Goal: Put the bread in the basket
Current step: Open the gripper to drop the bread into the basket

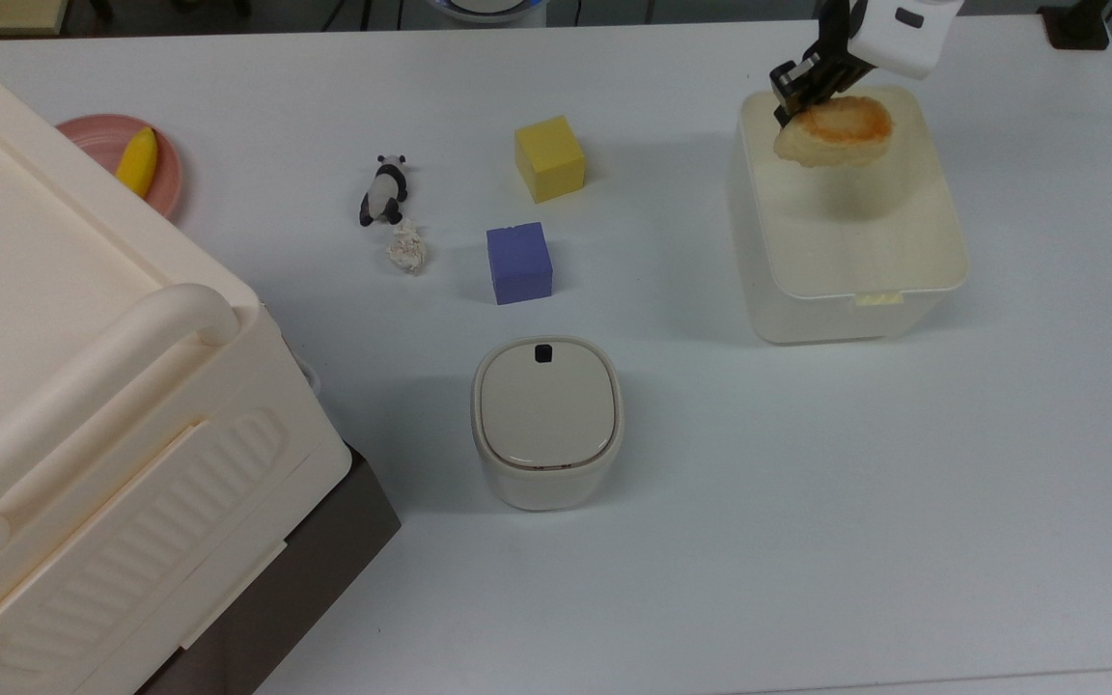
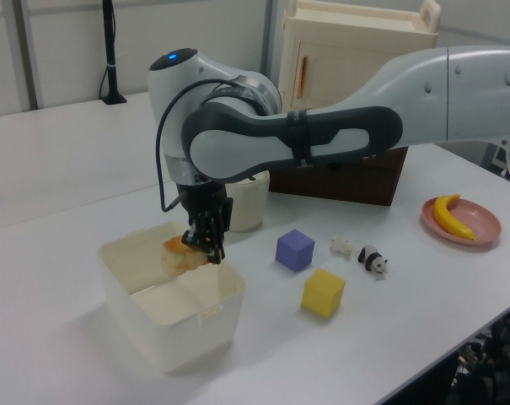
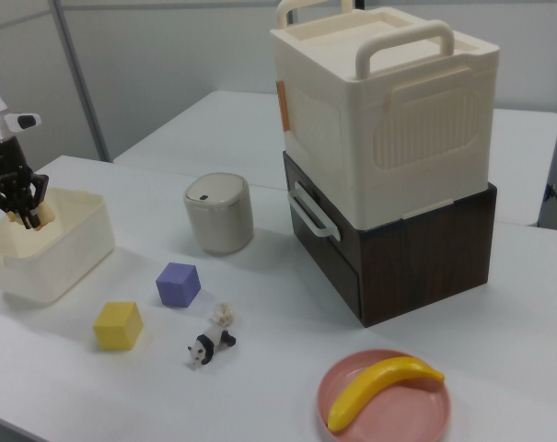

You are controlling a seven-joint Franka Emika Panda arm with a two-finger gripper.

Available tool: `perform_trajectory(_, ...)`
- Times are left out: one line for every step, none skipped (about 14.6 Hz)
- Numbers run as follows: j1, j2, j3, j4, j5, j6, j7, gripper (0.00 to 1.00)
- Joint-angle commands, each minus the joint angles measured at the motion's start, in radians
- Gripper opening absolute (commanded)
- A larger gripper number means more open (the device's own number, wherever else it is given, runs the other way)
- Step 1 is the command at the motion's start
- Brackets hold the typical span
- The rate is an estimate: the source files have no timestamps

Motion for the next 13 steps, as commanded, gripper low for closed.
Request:
perform_trajectory(0.001,-0.011,-0.009,-0.021,0.019,0.047,0.001,0.12)
perform_trajectory(0.001,-0.009,-0.009,-0.021,0.017,0.048,-0.002,0.18)
perform_trajectory(0.001,-0.009,-0.009,-0.022,0.017,0.048,-0.005,0.25)
perform_trajectory(0.001,-0.007,-0.009,-0.025,0.017,0.048,-0.006,0.4)
perform_trajectory(0.001,-0.007,-0.009,-0.027,0.016,0.048,-0.006,0.55)
perform_trajectory(0.003,-0.003,-0.009,-0.028,0.011,0.047,-0.009,1.0)
perform_trajectory(0.006,-0.001,-0.009,-0.03,0.008,0.048,-0.012,1.0)
perform_trajectory(0.006,0.0,-0.009,-0.028,0.008,0.048,-0.014,1.0)
perform_trajectory(0.006,0.0,-0.009,-0.028,0.008,0.047,-0.015,1.0)
perform_trajectory(0.006,0.0,-0.009,-0.028,0.008,0.048,-0.014,1.0)
perform_trajectory(0.006,0.0,-0.009,-0.028,0.008,0.048,-0.014,1.0)
perform_trajectory(0.006,-0.001,-0.009,-0.028,0.008,0.048,-0.015,1.0)
perform_trajectory(0.006,-0.001,-0.009,-0.028,0.006,0.047,-0.016,1.0)
